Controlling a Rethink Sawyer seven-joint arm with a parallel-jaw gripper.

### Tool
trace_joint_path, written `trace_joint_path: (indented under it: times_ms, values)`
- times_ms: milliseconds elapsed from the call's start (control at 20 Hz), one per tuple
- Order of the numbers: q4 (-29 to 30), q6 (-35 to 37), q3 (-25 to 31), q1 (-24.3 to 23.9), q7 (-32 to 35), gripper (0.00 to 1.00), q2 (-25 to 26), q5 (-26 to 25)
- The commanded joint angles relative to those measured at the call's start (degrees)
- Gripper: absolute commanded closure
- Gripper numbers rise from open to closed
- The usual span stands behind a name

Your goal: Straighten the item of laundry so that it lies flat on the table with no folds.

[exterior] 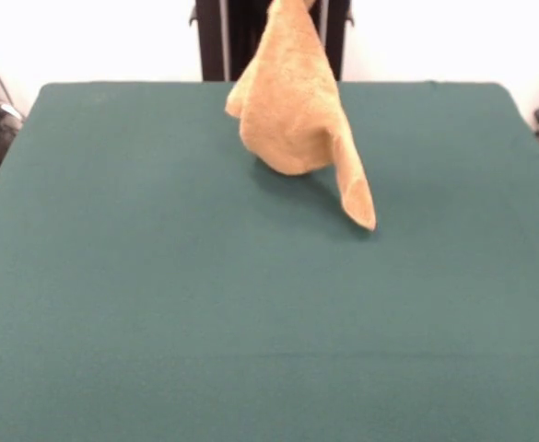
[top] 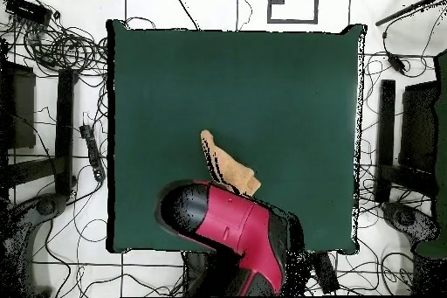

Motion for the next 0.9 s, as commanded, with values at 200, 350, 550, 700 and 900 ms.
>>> trace_joint_path:
  times_ms: [200,350,550,700,900]
  values:
    - [1.6,3.3,0.8,-4.0,4.3,1.0,-2.6,-6.2]
    - [1.2,3.7,0.5,-4.2,4.5,1.0,-3.2,-7.7]
    - [1.1,4.6,0.6,-5.0,4.2,1.0,-4.3,-9.3]
    - [1.2,4.6,1.3,-5.8,4.1,1.0,-4.9,-10.0]
    - [1.0,-3.6,5.9,-8.2,4.9,1.0,-3.5,-8.9]
